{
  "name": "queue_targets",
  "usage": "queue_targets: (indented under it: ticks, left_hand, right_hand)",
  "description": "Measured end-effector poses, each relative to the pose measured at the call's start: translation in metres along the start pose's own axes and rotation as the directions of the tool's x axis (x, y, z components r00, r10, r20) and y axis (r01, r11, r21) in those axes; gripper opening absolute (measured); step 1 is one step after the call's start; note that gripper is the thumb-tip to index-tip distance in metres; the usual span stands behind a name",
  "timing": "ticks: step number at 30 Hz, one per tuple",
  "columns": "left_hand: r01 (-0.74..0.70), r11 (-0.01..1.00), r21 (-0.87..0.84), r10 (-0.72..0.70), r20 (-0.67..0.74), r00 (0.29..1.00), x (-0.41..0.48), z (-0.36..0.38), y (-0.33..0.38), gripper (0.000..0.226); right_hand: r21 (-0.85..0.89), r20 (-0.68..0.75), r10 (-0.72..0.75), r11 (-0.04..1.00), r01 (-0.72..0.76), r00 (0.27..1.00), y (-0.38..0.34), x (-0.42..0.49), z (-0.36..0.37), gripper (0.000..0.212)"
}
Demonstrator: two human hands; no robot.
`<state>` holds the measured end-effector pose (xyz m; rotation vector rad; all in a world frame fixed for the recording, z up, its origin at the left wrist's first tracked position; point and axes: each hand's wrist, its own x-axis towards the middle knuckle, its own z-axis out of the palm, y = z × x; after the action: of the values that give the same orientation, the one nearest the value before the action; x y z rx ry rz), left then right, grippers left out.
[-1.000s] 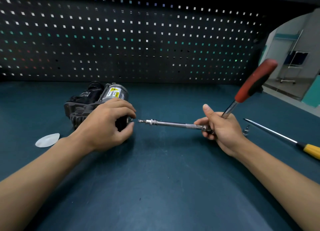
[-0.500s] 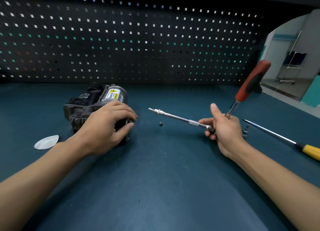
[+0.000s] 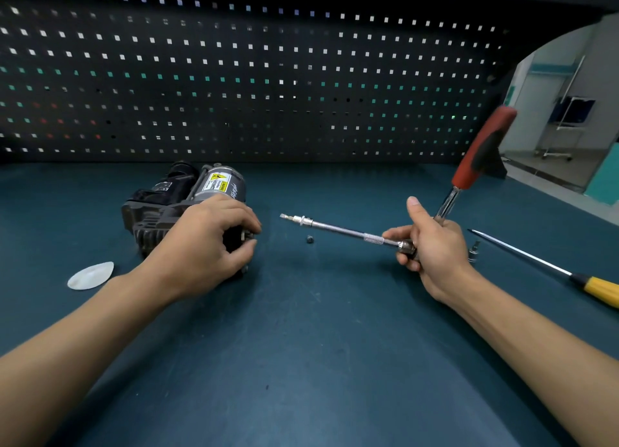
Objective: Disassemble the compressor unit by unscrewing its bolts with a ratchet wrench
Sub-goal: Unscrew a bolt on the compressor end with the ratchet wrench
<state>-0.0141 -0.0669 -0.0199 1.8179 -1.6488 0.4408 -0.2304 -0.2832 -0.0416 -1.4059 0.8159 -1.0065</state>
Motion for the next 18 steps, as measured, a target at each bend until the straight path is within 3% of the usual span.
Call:
queue_targets:
  ticks: [6, 13, 18]
  left_hand:
    - [-0.003, 1.000, 0.006, 0.003, -0.014, 1.000, -0.003, 0.003, 0.000, 0.019]
    - [0.088, 0.994, -0.069, -0.091, -0.054, 0.994, -0.002, 0.007, 0.004, 0.026]
    - [-0.020, 0.998, 0.055, 0.018, 0.027, 0.999, -0.002, 0.002, -0.003, 0.029]
  right_hand:
    - [-0.011, 0.088, -0.013, 1.000, 0.014, 0.996, -0.009, -0.010, 0.005, 0.081]
    - [-0.047, 0.106, -0.018, 0.999, 0.023, 0.994, -0.008, -0.012, 0.007, 0.081]
    - [-0.041, 0.058, -0.002, 0.999, 0.005, 0.998, -0.010, -0.008, 0.003, 0.082]
